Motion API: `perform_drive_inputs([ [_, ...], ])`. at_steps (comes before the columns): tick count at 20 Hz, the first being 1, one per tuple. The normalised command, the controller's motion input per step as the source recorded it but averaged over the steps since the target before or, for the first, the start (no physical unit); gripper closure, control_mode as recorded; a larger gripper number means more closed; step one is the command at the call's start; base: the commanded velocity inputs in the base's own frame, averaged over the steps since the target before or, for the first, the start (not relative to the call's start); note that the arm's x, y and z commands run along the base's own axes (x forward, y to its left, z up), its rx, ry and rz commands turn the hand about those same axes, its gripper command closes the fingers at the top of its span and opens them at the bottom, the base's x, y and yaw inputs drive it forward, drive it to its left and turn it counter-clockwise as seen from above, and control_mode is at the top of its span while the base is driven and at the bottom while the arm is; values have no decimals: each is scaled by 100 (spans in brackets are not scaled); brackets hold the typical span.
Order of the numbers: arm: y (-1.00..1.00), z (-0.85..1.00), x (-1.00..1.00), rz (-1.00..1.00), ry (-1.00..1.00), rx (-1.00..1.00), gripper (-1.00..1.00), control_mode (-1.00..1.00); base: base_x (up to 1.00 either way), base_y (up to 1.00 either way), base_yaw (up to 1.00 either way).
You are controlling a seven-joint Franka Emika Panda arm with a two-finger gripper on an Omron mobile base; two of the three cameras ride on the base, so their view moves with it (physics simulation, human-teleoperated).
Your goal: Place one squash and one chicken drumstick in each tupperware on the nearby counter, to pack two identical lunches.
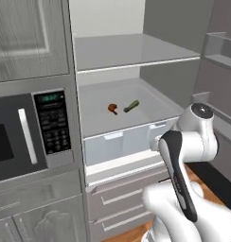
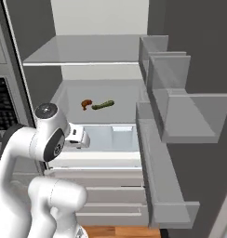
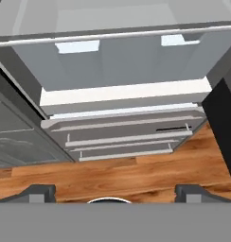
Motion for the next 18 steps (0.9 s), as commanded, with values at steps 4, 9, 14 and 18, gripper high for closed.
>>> perform_drive_inputs([
  [4,0,0,0,0,0,0,-100,100,52,-26,24],
  [9,0,0,0,0,0,0,-100,100,62,-7,21],
  [14,0,0,0,0,0,0,-100,100,63,0,17],
  [18,0,-28,36,10,-9,0,-100,-100,13,0,4],
])
